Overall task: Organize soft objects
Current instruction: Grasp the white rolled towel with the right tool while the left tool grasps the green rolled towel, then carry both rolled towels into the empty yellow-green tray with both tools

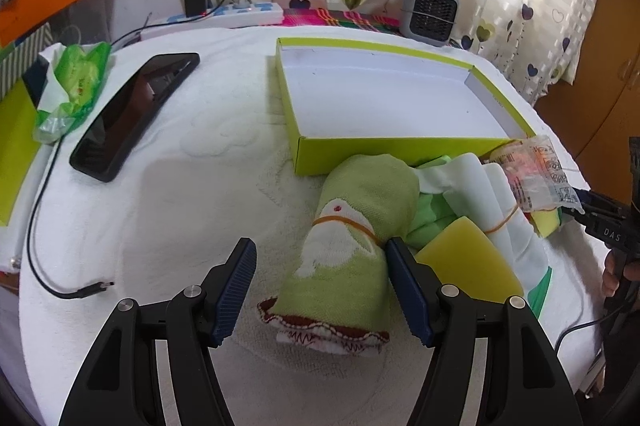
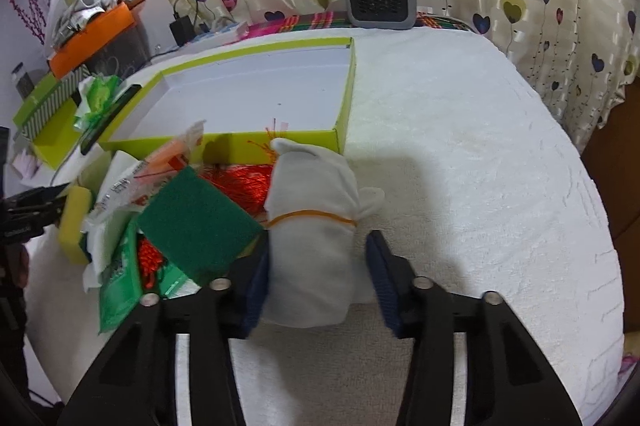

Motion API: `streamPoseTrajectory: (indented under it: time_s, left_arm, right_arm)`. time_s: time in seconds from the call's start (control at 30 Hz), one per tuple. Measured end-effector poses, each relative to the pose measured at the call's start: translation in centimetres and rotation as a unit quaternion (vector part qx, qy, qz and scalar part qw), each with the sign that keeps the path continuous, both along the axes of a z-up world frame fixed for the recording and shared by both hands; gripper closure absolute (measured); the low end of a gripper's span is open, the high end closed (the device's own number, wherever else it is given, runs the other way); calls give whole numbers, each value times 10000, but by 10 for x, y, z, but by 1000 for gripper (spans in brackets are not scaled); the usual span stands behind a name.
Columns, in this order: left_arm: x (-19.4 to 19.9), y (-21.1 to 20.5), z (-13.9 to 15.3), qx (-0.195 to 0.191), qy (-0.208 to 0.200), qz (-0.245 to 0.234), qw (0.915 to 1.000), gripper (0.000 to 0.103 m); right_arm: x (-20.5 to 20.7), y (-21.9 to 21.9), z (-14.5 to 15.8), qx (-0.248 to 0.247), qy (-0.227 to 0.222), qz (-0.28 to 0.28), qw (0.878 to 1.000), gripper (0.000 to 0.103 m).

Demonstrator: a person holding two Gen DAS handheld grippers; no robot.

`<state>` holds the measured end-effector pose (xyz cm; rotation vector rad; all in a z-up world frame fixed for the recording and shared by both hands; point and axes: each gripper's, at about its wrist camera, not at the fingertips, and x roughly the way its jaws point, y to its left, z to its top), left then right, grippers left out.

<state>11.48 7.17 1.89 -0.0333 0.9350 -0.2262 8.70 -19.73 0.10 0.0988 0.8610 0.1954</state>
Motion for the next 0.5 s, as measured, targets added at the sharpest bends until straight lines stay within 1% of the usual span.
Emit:
streamPoseTrajectory:
  time_s: [0.03, 0.07, 0.1, 0.17, 0.23, 0.37, 0.5]
  left_arm:
    - [1, -1, 0, -19, 10, -8, 10000, 39]
    - [1, -1, 0, -44, 10, -35, 10000, 44]
    - [0, -2, -1, -66, 4, -70, 10000, 47]
    - [0, -4, -1, -130, 13, -126, 9998, 56]
    - [0, -5, -1, -147, 6, -128, 9998, 57]
    - [-2, -6, 1, -185, -25, -161, 9997, 65]
    - [-6, -4, 3, -245, -55, -110, 9996, 69]
  right_arm:
    - [-1, 0, 1, 1, -6, 1, 10000, 61]
    - [-1, 0, 1, -3, -18, 9, 10000, 65]
    - [-2, 0, 1, 23, -25, 27, 10000, 69]
    - [-3, -1, 2, 90, -35, 19, 10000, 71]
    - [-4, -2, 2, 127, -57, -6, 9999, 73]
    - [-6, -4, 4, 163, -90, -32, 9998, 76]
    - [-10, -8, 5, 228, -106, -66, 9997, 78]
